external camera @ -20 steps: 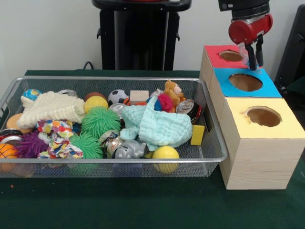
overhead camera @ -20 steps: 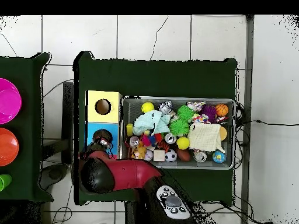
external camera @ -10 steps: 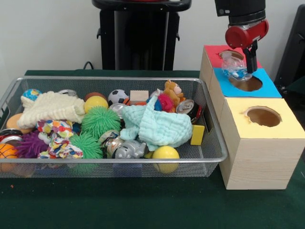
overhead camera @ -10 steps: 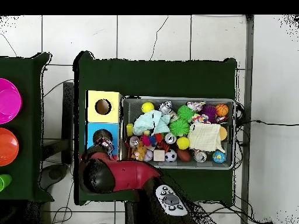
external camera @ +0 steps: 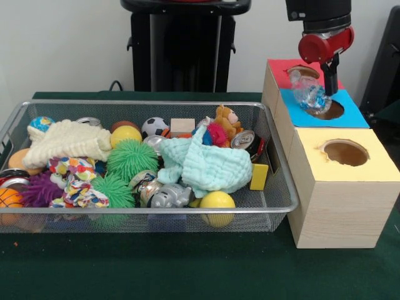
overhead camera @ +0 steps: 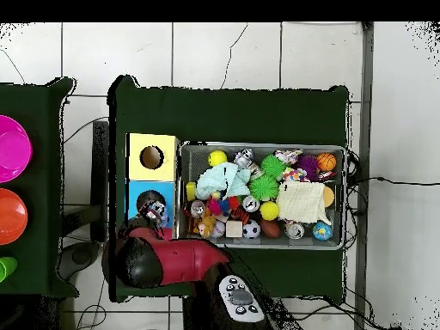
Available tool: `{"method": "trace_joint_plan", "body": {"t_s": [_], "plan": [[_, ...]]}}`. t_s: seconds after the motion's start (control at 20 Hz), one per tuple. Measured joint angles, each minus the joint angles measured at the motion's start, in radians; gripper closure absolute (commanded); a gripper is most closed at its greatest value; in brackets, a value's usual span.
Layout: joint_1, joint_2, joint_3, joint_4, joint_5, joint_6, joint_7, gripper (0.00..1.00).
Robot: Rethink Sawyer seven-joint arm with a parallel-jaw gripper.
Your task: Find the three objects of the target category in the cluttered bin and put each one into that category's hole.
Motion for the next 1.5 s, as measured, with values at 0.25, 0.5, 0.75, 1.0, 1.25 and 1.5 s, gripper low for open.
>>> {"method": "trace_joint_plan", "body": {"t_s": [0.25,0.5,0.75,1.0,1.25,1.5], "plan": [[0.018,0.0,-0.012,-0.026,0.015,0.021,0.0,1.0],[0.025,-0.013,-0.02,-0.044,0.028,0.054,0.0,1.0],[0.025,-0.028,-0.022,-0.049,0.041,0.087,0.0,1.0],[0.027,-0.047,-0.028,-0.05,0.055,0.121,0.0,1.0],[0.032,-0.062,-0.038,-0.065,0.064,0.17,0.0,1.0],[0.036,-0.072,-0.048,-0.107,0.064,0.231,0.0,1.0]]}}
